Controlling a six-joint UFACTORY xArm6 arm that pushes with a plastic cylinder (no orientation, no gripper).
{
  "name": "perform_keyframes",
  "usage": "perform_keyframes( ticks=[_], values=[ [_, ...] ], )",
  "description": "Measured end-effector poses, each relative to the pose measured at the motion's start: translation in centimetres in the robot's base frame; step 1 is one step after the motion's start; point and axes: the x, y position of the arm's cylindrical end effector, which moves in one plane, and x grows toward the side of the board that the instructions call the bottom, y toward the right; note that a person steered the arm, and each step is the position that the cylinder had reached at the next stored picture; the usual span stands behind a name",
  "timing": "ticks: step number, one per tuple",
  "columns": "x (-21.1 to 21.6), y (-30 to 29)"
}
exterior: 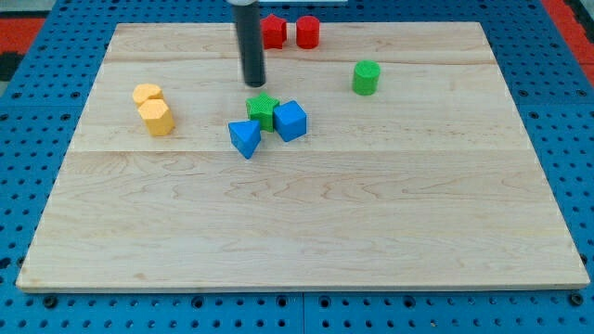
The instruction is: Move the green star to the bottom right of the blue cube
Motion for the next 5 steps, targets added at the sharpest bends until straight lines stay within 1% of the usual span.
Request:
perform_keyframes(
  ticks=[1, 2, 3, 4, 5],
  values=[
    [-3.1, 7.1],
    [-3.7, 12.2],
    [0.2, 12.7],
    [3.4, 11.1],
    [3.6, 14.5]
  ],
)
